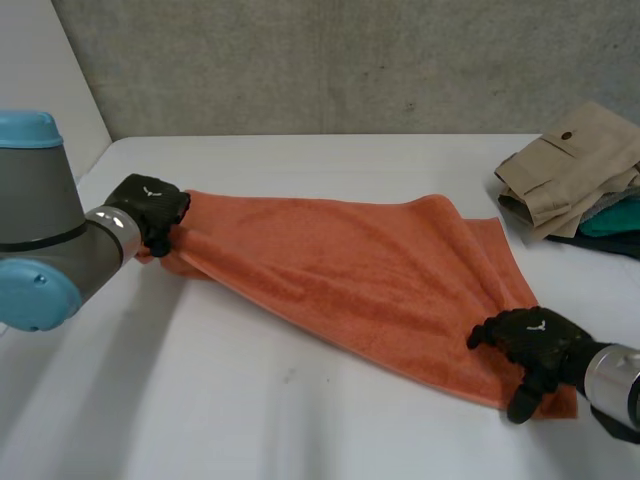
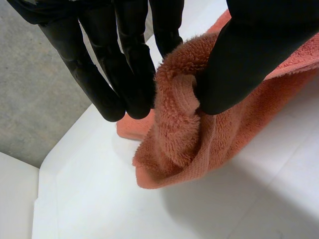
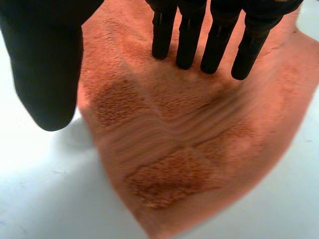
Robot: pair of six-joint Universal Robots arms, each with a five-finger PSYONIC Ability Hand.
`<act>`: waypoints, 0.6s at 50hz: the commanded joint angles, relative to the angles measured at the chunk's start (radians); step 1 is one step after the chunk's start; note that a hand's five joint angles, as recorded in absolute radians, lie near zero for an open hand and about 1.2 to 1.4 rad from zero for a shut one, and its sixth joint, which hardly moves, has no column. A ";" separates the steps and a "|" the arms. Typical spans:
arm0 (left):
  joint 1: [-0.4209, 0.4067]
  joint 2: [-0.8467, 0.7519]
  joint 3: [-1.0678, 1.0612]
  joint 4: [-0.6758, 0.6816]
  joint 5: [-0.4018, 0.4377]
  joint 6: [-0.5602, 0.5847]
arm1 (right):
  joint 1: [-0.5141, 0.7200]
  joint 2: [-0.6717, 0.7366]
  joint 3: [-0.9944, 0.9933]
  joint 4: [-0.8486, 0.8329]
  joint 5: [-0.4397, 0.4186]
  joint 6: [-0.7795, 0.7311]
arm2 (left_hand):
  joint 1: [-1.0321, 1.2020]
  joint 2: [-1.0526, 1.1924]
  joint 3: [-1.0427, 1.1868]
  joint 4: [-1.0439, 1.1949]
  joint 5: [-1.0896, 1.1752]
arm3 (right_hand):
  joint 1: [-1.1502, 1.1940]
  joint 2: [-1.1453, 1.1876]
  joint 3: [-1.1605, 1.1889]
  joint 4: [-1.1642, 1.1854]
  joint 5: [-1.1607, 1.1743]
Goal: Fold the laundry.
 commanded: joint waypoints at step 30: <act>0.075 -0.091 0.065 -0.178 0.009 0.118 | 0.145 0.223 -0.441 -0.034 0.147 -0.021 | 0.242 0.204 0.212 0.203 0.244 | 0.971 0.967 0.967 0.987 1.000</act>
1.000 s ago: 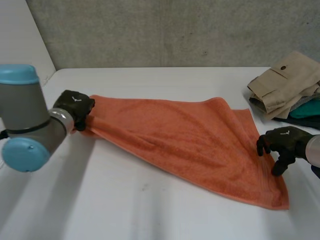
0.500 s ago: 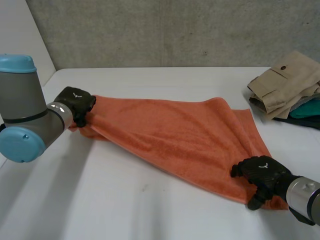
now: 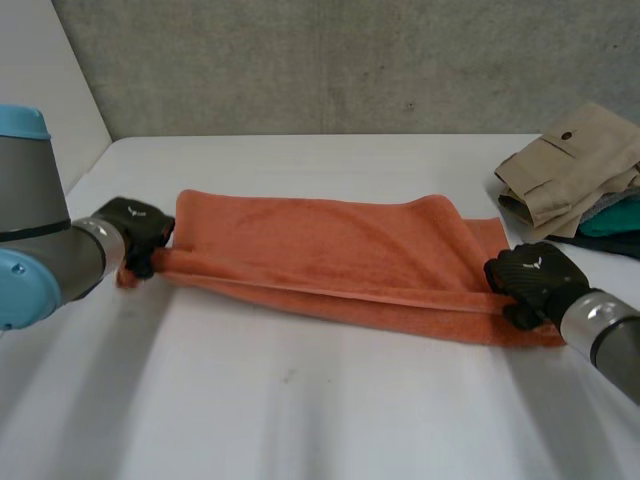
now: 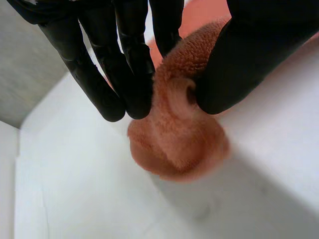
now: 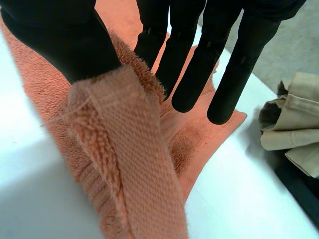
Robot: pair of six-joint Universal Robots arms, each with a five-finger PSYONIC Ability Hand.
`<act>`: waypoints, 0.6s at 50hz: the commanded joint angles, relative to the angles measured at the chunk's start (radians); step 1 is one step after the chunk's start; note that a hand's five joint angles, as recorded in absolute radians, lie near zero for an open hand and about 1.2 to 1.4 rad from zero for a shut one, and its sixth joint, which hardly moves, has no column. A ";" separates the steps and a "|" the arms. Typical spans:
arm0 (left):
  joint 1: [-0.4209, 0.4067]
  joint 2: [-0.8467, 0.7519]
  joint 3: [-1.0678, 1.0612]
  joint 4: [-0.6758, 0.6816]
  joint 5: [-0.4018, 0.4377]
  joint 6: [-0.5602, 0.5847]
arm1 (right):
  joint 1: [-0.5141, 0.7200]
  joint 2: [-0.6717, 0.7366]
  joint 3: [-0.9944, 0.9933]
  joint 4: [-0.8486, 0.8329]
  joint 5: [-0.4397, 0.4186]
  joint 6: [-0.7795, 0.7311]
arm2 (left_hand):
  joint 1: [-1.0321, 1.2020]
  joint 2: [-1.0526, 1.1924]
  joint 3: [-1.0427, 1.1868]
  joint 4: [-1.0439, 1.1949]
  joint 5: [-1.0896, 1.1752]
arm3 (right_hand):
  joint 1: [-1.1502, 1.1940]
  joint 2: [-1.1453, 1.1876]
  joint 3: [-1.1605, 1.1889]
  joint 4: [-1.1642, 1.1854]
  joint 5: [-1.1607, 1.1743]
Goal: Fold the laundry.
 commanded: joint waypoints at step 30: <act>0.053 0.015 0.403 0.641 0.015 -0.312 | 0.162 0.220 -0.923 -0.163 0.243 0.221 | 0.242 0.204 0.212 0.203 0.244 | 0.269 0.217 0.212 0.200 0.229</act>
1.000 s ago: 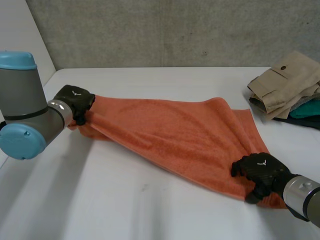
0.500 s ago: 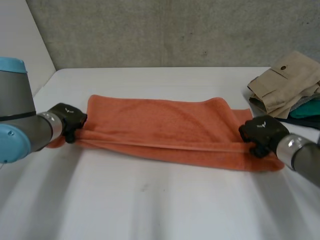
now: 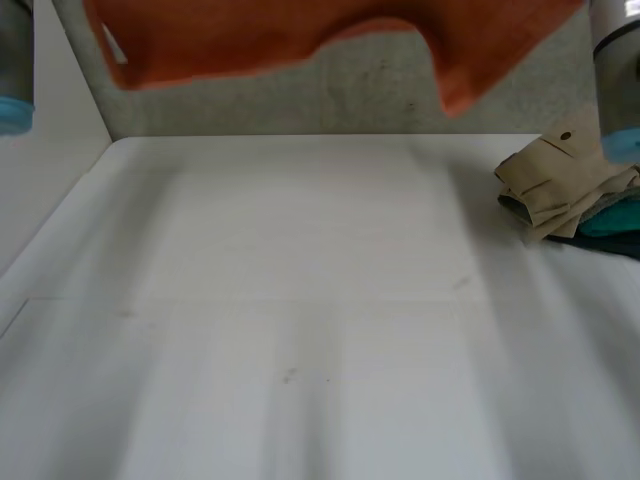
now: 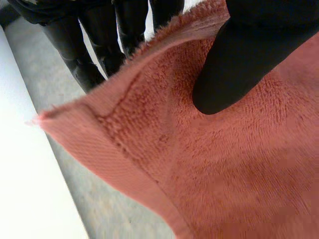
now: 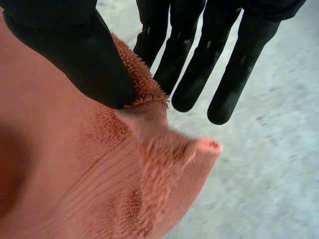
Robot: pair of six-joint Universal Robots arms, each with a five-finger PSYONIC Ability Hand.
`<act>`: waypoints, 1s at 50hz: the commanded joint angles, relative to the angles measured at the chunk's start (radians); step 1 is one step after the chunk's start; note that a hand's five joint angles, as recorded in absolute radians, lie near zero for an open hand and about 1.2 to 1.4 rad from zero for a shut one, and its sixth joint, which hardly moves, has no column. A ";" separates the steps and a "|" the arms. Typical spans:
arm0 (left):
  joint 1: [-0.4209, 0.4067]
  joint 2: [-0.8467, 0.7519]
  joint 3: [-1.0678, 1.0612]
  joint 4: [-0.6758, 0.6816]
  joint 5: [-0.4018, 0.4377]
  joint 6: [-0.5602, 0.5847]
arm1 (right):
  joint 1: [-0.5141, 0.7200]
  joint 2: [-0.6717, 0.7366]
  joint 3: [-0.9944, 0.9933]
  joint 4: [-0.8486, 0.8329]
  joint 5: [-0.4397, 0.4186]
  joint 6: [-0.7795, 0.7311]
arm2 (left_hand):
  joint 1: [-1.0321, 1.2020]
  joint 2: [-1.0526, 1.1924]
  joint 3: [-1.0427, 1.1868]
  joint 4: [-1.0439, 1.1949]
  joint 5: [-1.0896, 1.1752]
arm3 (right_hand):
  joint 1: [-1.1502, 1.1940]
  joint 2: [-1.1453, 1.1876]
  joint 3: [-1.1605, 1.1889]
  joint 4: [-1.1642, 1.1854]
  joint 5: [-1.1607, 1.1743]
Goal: Fold the laundry.
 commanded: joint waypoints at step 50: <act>0.122 0.035 -0.777 -0.413 0.084 0.392 | -0.208 -0.090 0.800 0.479 -0.235 -0.119 | 0.242 0.201 0.208 0.199 0.228 | -0.522 -0.573 -0.584 -0.591 -0.578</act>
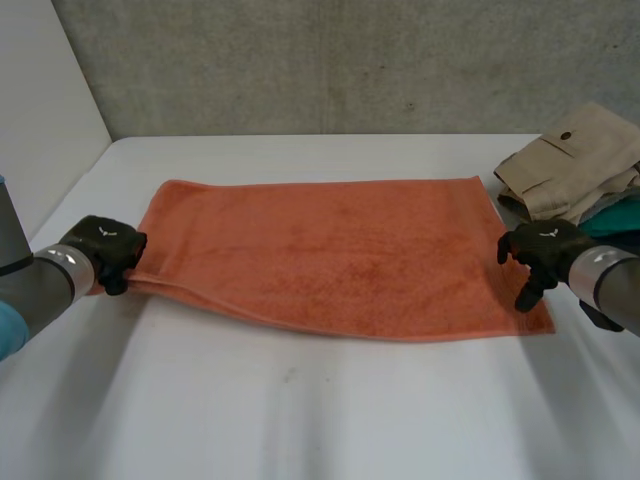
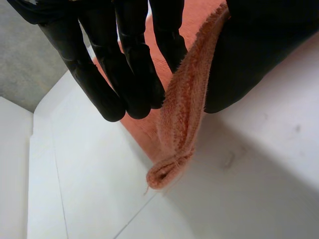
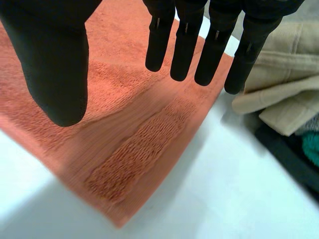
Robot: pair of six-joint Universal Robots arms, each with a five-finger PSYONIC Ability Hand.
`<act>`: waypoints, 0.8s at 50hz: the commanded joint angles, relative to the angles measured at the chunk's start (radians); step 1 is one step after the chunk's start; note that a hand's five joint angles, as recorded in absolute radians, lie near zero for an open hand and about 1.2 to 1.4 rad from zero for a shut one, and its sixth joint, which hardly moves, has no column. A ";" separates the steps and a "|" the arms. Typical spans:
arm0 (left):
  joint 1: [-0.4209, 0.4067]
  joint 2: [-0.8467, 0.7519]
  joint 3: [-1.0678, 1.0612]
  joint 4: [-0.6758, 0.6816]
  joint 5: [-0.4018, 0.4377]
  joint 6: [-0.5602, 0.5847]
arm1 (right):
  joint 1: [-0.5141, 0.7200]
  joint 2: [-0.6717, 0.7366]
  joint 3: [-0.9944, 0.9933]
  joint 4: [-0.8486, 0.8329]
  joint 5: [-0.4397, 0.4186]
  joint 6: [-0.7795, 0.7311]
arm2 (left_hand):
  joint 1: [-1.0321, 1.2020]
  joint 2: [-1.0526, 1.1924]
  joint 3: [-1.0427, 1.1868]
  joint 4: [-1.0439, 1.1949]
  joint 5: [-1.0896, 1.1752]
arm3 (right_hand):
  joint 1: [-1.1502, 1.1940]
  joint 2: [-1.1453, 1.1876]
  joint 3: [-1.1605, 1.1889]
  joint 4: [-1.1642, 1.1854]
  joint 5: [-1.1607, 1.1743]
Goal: Fold the laundry.
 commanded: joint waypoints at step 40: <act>0.025 0.032 0.002 -0.031 0.001 -0.011 | -0.058 0.058 0.176 -0.388 -0.097 -0.057 | 0.242 0.199 0.207 0.199 0.228 | 0.831 0.839 0.841 0.833 0.870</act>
